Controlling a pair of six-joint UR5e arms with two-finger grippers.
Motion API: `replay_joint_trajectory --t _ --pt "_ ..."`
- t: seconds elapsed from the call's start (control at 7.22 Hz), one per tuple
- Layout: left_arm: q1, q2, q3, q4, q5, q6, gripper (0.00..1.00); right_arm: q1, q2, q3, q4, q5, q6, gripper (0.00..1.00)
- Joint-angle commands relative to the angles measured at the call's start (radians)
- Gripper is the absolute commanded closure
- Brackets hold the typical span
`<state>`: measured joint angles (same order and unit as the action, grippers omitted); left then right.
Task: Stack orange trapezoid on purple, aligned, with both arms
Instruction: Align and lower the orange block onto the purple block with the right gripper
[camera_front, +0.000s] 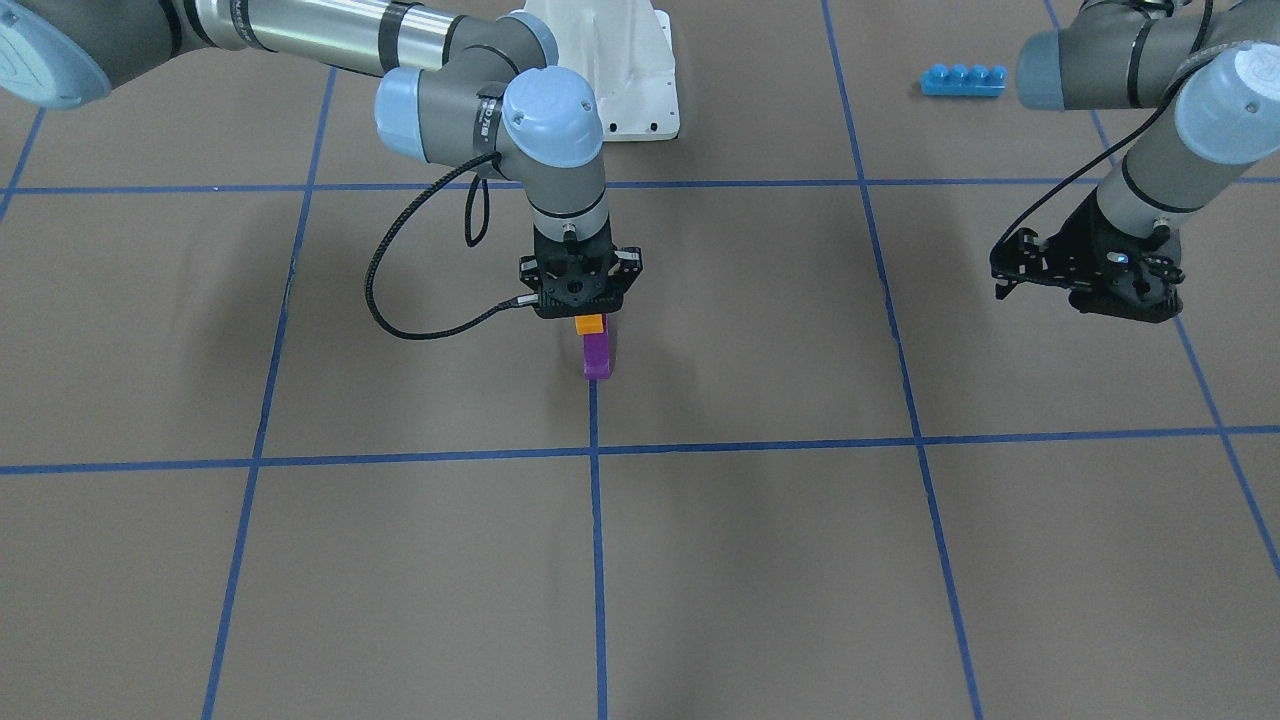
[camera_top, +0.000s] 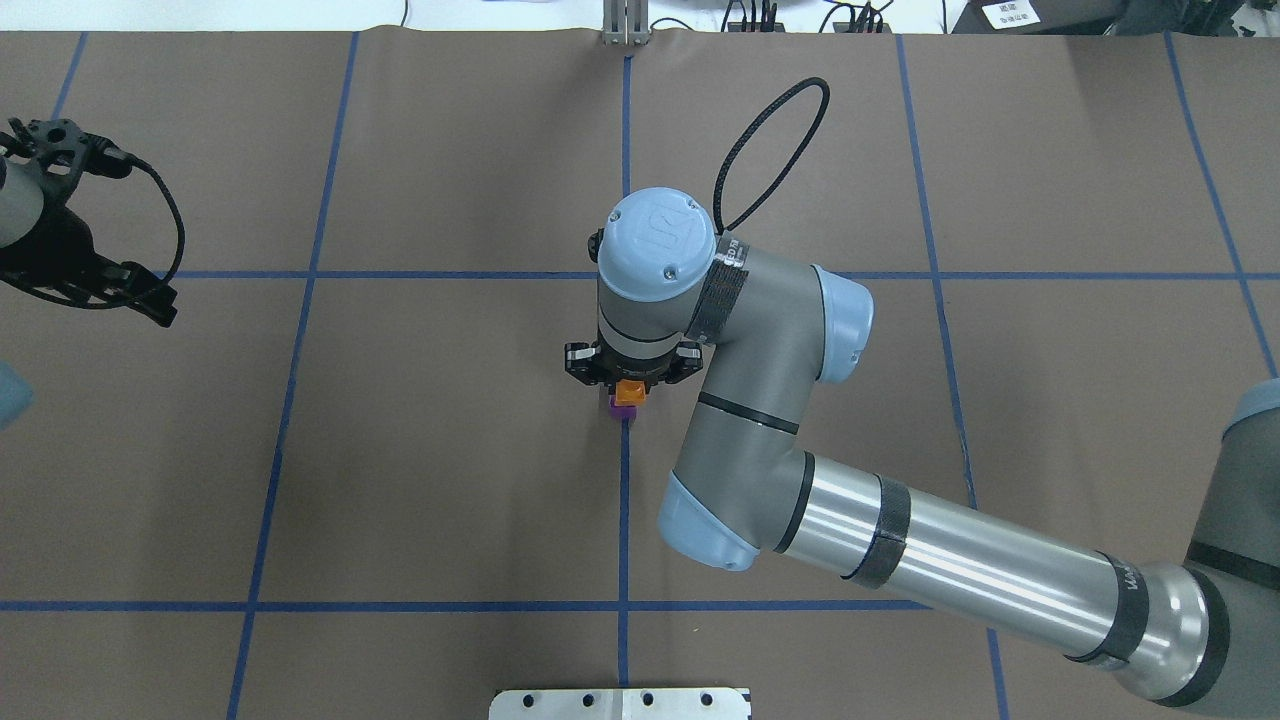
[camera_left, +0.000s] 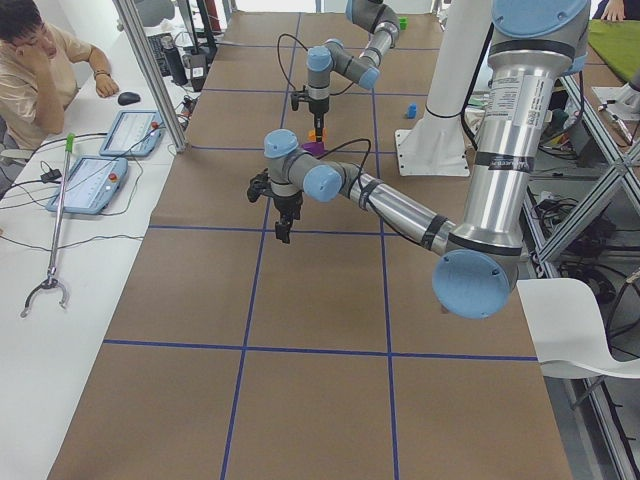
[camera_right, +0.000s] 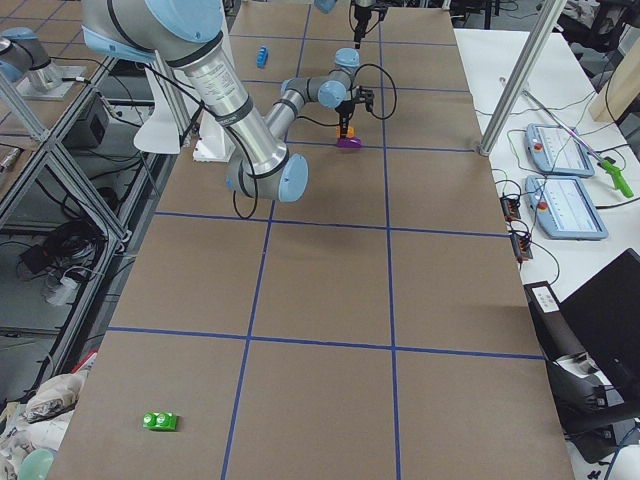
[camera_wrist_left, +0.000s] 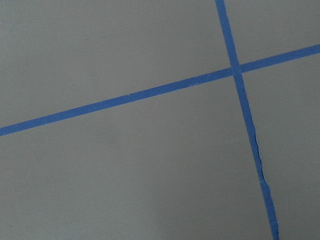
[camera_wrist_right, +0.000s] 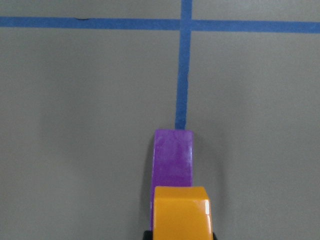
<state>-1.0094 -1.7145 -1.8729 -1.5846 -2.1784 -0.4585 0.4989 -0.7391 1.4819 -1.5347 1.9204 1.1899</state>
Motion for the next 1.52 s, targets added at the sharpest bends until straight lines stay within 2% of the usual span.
replay_joint_trajectory --t 0.0,1.39 --pt "0.0 0.001 0.0 0.0 0.0 0.0 0.01 0.0 0.009 -0.006 0.004 0.002 -0.001 1.0" --pt "0.0 0.0 -0.003 0.0 0.0 -0.003 0.0 -0.011 0.012 -0.042 0.004 -0.001 -0.021 1.0"
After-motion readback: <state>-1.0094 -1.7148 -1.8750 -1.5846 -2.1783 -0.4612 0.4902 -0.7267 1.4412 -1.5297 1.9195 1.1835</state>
